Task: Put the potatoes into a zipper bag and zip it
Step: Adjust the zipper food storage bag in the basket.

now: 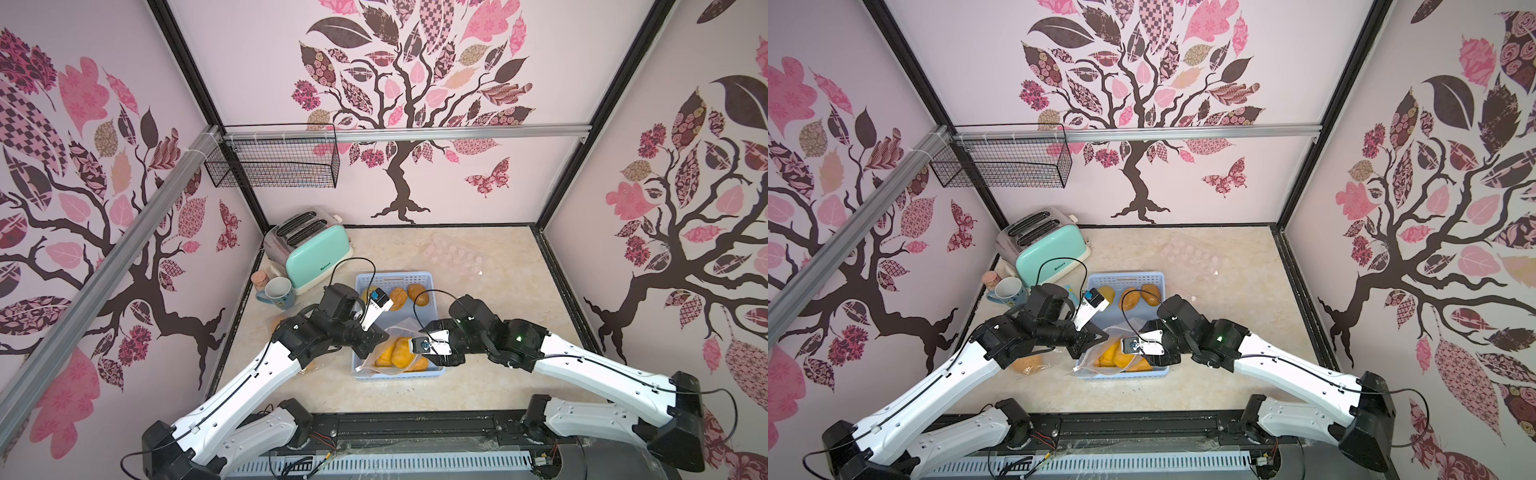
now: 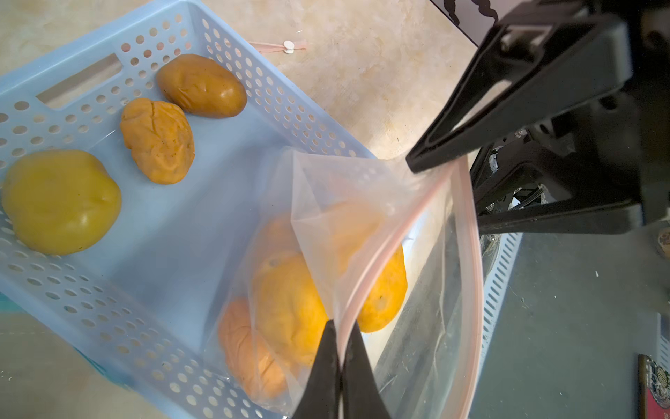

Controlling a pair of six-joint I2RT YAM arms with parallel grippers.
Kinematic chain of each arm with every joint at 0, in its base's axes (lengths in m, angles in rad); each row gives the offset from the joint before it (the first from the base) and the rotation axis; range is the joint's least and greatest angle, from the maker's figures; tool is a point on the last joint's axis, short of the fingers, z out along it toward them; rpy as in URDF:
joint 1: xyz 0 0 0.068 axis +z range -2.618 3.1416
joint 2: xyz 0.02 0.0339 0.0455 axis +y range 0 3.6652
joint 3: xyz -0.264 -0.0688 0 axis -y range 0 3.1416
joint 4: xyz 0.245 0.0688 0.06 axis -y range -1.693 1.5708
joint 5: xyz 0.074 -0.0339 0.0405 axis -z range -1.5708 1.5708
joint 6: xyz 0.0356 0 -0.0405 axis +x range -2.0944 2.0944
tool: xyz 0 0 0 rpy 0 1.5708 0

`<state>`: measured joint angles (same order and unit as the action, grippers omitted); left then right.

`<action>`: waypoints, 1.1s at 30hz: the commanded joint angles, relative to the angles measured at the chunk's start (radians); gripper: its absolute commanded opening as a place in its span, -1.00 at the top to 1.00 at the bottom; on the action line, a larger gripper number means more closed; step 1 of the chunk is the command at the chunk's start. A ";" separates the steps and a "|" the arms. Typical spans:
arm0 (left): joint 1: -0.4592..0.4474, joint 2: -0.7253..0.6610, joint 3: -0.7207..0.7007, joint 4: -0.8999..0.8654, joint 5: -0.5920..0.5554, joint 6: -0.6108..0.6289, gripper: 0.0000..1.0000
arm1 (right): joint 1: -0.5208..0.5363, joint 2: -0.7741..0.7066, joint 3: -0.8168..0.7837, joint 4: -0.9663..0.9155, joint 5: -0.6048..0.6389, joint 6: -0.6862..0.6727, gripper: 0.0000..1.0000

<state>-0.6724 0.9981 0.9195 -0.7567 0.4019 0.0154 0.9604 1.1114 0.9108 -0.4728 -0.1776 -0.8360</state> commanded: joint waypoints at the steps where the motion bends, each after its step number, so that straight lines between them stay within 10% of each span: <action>1: -0.003 -0.014 -0.026 0.014 -0.006 0.012 0.95 | 0.000 0.007 0.032 -0.015 -0.011 0.000 0.21; 6: -0.004 -0.059 -0.020 0.019 -0.065 0.001 0.34 | -0.026 -0.056 -0.015 0.089 0.074 0.104 0.88; 14: -0.003 -0.250 -0.090 0.037 -0.099 0.011 -0.39 | -0.179 -0.145 -0.152 0.299 -0.017 0.302 1.00; 24: -0.084 -0.469 -0.233 0.066 -0.108 0.181 -0.52 | -0.261 -0.132 -0.187 0.320 -0.037 0.378 1.00; 33: -0.084 -0.469 -0.300 0.093 -0.429 0.161 -0.51 | -0.280 -0.151 -0.212 0.366 -0.041 0.397 1.00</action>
<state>-0.7536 0.5201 0.6460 -0.6830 0.1108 0.1654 0.6868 0.9829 0.7055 -0.1429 -0.2058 -0.4637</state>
